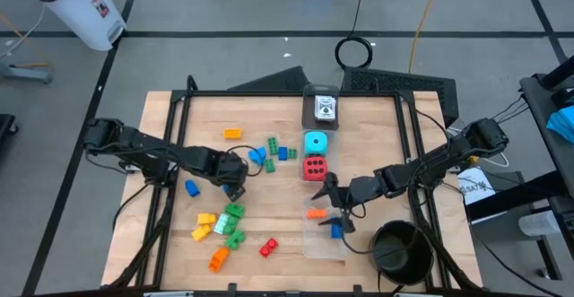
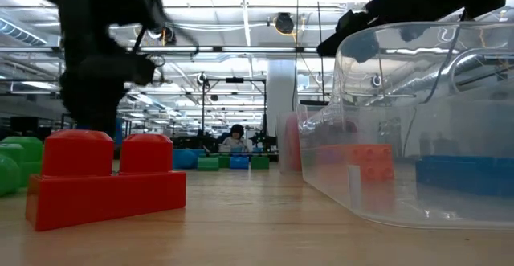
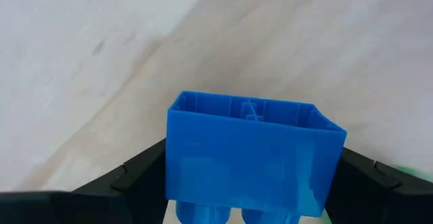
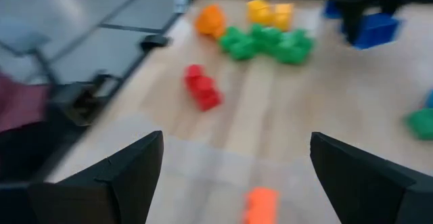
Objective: Pick & Place Toys
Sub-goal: Put the blue 2 stud game piece into the bottom transparent bin
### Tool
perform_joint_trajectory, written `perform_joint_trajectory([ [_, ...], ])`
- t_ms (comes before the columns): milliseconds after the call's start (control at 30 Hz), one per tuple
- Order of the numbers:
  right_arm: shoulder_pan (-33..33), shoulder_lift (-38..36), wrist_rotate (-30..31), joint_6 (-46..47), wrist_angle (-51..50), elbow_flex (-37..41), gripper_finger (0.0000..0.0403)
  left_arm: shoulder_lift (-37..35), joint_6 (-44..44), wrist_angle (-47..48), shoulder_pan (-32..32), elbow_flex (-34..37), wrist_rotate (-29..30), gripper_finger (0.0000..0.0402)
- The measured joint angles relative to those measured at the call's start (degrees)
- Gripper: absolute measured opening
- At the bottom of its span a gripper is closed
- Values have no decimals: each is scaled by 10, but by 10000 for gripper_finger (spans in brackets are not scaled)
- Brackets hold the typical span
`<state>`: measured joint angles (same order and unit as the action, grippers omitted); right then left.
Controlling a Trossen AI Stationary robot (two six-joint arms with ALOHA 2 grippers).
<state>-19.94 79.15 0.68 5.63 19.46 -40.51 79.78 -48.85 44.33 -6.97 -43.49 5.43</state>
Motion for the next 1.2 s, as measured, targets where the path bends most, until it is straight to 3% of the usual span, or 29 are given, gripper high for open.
perform_joint_trajectory([
  [100, 0, 0, 63, -40, 2, 0, 339, 0, 33, -67, -12, -39, 1, 299],
  [333, 0, 18, 208, -157, 61, 0, 339, 0, 160, -346, -59, -75, -15, 299],
  [433, 0, 51, 233, -232, 153, 0, 339, -1, 197, -422, -73, -75, -11, 299],
  [567, 0, 112, 236, -353, 329, 0, 339, -1, 223, -506, -82, -75, 59, 299],
  [733, 0, 181, 252, -502, 488, -24, 339, -1, 241, -560, -82, -75, 86, 299],
  [1000, 8, 243, 273, -618, 477, -118, 339, -1, 233, -586, -82, -75, 77, 299],
  [1200, 7, 251, 265, -630, 476, -142, 317, -1, 232, -590, -81, -75, 77, 299],
])
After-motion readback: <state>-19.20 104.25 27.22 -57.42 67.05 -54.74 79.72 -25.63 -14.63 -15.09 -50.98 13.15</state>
